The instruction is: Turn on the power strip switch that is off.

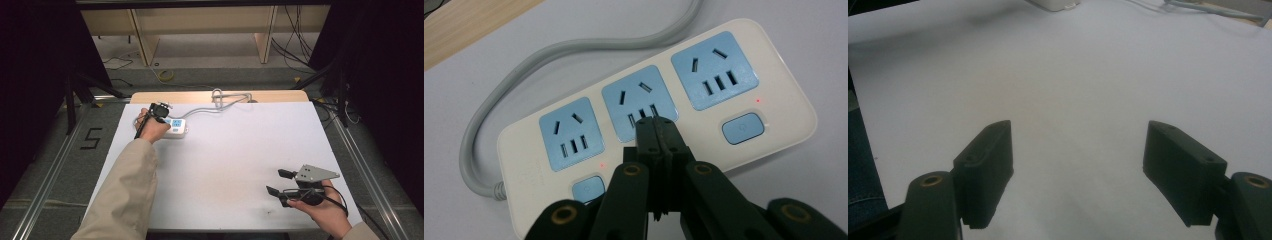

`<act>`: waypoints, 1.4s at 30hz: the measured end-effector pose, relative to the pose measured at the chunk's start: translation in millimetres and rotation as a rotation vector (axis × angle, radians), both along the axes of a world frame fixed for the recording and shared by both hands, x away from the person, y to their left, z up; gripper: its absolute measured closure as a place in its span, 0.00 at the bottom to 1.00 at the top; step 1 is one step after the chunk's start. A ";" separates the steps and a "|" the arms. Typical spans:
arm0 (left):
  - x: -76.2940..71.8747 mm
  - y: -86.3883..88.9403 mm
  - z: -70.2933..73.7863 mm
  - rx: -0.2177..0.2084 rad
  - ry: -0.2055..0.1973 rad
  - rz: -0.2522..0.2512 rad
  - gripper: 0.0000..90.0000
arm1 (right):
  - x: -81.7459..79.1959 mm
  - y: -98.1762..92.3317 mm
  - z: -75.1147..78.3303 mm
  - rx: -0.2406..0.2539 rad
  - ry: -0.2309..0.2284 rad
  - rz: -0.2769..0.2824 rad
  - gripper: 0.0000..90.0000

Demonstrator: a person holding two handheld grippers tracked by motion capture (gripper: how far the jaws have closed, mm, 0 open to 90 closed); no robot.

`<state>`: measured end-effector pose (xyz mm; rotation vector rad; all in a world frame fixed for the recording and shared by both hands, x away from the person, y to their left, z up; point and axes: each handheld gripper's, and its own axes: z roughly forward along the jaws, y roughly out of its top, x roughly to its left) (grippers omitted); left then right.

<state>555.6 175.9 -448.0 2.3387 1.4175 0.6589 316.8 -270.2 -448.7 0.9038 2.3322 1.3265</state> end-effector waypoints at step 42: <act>-27.8 10.7 16.5 -0.167 -0.148 -0.004 0.38 | 0.4 -0.7 -0.3 -0.001 0.002 -0.005 0.32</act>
